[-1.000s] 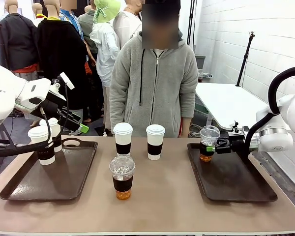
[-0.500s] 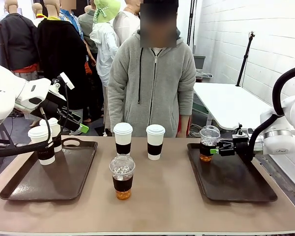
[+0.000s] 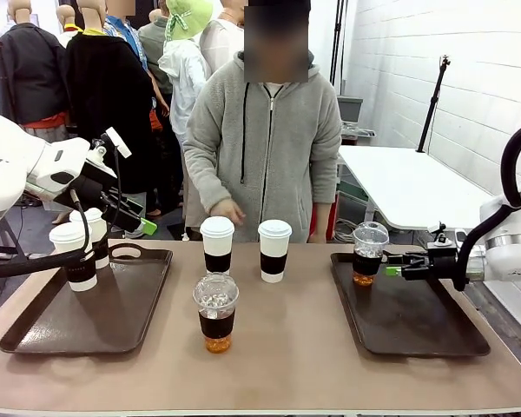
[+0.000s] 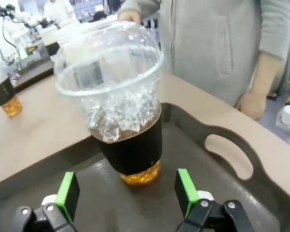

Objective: Distribute the coffee onto the tray.
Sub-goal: Pick up one iced Americano and place it on the right Handle tray, then pick up another iced Americano from the middle of the table and place it on the right Handle tray.

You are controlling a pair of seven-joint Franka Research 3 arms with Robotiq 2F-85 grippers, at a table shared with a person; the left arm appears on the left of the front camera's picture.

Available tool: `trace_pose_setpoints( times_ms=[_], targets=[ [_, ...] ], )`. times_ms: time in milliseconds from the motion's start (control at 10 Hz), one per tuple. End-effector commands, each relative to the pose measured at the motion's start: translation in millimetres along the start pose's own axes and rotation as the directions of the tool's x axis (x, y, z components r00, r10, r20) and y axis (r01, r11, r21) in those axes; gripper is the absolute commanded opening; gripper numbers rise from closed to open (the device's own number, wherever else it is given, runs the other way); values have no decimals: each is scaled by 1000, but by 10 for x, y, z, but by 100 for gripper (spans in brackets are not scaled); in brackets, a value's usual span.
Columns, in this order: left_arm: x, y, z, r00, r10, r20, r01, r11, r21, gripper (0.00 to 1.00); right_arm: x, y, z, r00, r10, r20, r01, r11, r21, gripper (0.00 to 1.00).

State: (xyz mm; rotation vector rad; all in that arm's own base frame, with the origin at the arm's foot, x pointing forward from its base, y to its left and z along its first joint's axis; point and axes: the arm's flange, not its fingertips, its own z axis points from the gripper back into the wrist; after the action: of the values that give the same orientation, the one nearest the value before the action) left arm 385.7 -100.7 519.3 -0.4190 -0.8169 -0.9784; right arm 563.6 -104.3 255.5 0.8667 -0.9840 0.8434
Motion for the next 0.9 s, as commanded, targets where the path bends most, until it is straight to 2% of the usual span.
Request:
trace_pose_setpoints(
  times_ms=[0,100,800],
  targets=[
    [-23,42,-16,1000,-17,18,17,1000,-10,100,43,120,57,1000,21,12,-20,1000,-16,100],
    [-23,42,-16,1000,-17,18,17,1000,-10,100,0,0,0,1000,0,0,0,1000,0,100],
    [-23,42,-16,1000,-17,18,17,1000,-10,100,0,0,0,1000,0,0,0,1000,0,100]
  ],
)
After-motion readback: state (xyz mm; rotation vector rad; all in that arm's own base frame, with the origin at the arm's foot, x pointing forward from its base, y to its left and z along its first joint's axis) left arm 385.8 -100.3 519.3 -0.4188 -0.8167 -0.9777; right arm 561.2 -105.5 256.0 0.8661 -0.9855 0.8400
